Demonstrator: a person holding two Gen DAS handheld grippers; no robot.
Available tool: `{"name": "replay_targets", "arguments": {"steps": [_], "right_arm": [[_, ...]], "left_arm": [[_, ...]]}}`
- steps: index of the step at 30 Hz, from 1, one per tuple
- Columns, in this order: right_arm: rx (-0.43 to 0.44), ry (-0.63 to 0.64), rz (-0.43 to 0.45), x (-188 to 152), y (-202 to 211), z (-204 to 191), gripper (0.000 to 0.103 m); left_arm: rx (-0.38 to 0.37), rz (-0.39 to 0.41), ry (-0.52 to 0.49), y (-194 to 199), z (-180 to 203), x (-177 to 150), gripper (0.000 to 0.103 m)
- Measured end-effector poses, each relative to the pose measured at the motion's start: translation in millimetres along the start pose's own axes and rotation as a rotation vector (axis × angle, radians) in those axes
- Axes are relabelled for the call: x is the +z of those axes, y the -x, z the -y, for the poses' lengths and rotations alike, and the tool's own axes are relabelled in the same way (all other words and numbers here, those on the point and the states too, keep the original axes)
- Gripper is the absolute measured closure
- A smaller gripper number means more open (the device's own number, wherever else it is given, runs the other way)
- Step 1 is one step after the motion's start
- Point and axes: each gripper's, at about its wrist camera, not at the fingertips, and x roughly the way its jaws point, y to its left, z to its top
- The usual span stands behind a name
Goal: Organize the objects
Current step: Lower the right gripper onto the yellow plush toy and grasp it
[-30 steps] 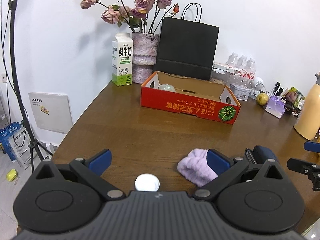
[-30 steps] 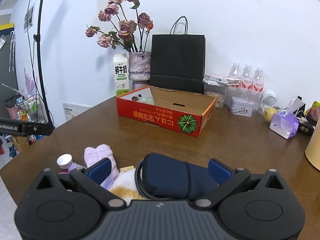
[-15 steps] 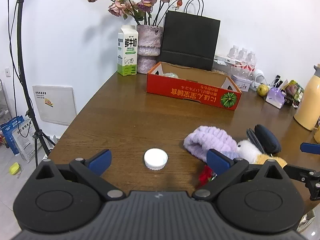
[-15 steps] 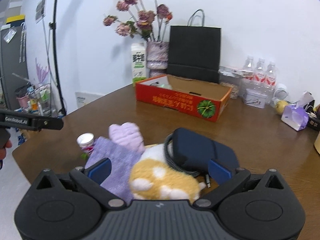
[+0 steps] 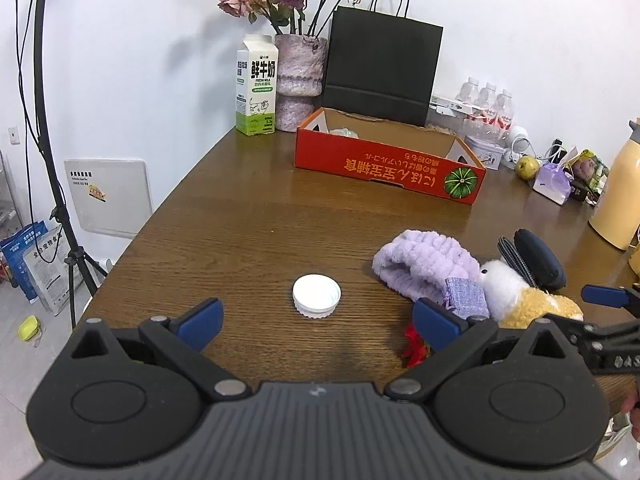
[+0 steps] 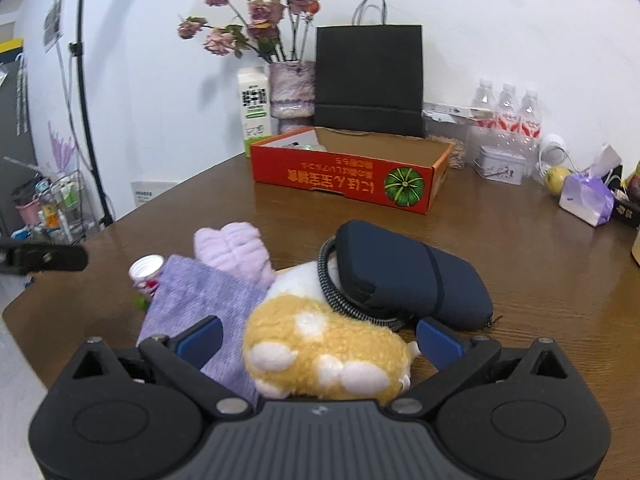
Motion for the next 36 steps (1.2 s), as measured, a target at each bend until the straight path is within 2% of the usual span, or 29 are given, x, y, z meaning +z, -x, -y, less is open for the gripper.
{"name": "replay_targets", "arguments": {"steps": [5, 12, 24, 31, 36], "right_arm": [[-0.007, -0.034, -0.031, 9, -18, -1, 0.0], [-0.045, -0.073, -0.088, -4, -46, 2, 0.0], [-0.013, -0.133, -0.103, -9, -56, 12, 0.0], [0.005, -0.184, -0.052, -7, -44, 22, 0.01], [0.031, -0.184, -0.019, -4, -32, 25, 0.012]], "left_arm": [[-0.008, -0.004, 0.003, -1, 0, -1, 0.0], [-0.015, -0.014, 0.004, -2, 2, -5, 0.0], [-0.02, -0.02, 0.009, -4, 3, -7, 0.0], [-0.028, -0.021, 0.005, -5, 6, -6, 0.0], [-0.039, -0.023, 0.004, -6, 12, -3, 0.0]]}}
